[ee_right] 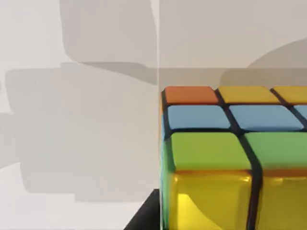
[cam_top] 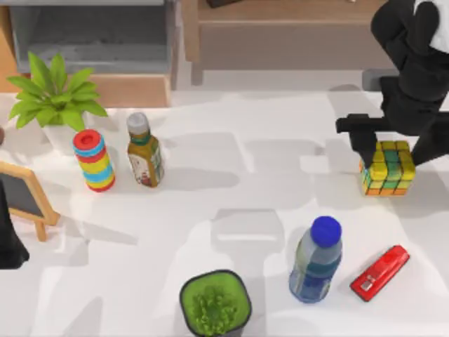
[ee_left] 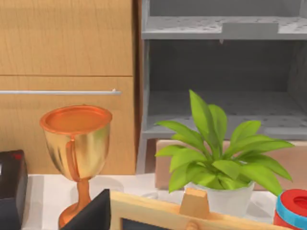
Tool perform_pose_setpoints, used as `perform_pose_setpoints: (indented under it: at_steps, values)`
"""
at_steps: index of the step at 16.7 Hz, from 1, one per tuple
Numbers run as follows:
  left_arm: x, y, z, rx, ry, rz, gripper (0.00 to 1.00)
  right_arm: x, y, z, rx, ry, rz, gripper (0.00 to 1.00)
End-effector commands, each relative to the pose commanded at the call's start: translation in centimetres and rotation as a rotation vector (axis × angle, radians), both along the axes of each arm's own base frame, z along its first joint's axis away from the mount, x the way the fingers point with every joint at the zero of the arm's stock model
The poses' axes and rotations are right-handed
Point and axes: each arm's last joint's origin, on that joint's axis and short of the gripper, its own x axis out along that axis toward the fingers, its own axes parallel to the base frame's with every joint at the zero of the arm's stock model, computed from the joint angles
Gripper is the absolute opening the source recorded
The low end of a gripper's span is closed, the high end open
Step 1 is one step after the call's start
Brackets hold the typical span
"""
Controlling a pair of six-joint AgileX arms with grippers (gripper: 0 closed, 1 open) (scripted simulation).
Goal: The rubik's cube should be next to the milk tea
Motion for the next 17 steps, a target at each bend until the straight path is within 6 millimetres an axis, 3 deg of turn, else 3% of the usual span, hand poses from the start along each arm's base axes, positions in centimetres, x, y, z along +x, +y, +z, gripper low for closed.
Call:
perform_pose_setpoints:
  at_steps: [11,17]
  values:
    - [0.00,0.00,0.00,0.000,0.000,0.000,1.00,0.00,0.00,0.00,0.000,0.000,0.000,0.98]
    - [0.00,0.00,0.00,0.000,0.000,0.000,1.00,0.00,0.00,0.00,0.000,0.000,0.000,1.00]
